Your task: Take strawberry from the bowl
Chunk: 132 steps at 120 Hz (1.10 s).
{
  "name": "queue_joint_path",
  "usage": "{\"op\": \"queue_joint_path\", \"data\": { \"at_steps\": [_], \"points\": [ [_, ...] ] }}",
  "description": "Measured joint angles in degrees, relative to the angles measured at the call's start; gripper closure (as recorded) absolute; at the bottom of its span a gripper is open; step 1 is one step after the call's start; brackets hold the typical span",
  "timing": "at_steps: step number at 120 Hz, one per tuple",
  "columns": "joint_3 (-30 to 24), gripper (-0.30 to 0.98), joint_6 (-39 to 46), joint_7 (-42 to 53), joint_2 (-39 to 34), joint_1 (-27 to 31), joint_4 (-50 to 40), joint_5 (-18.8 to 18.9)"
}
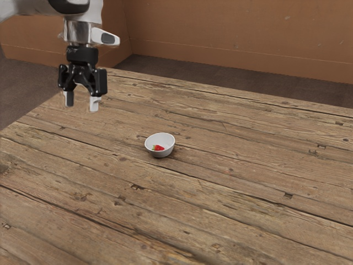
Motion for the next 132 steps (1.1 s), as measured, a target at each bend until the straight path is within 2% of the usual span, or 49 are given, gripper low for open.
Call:
{"op": "queue_joint_path", "data": {
  "at_steps": [12, 23, 32, 53, 60, 85, 109, 120, 132],
  "points": [
    [0.1, 0.00, 9.4, 0.8, 1.1, 0.2, -0.4, -0.5],
    [-5.3, 0.00, 14.4, 1.5, 9.6, 0.2, 6.7, 1.6],
    [-7.4, 0.00, 16.8, 3.5, 14.7, 0.2, 11.7, 2.6],
    [-8.2, 0.00, 15.1, 12.1, 33.4, 3.8, 37.5, 0.9],
    [-8.2, 0.00, 14.5, 15.1, 37.4, 4.9, 42.0, 0.0],
    [-8.9, 0.08, 20.8, 25.6, 41.5, 5.5, 40.0, -2.9],
    [-9.0, 0.16, 30.0, 34.6, 44.9, 6.4, 41.0, -4.2],
    [-8.8, 0.18, 32.5, 38.1, 47.7, 7.0, 43.9, -4.5],
    [-8.4, 0.19, 33.4, 41.2, 48.5, 7.8, 42.5, -4.6]
  ]
}}
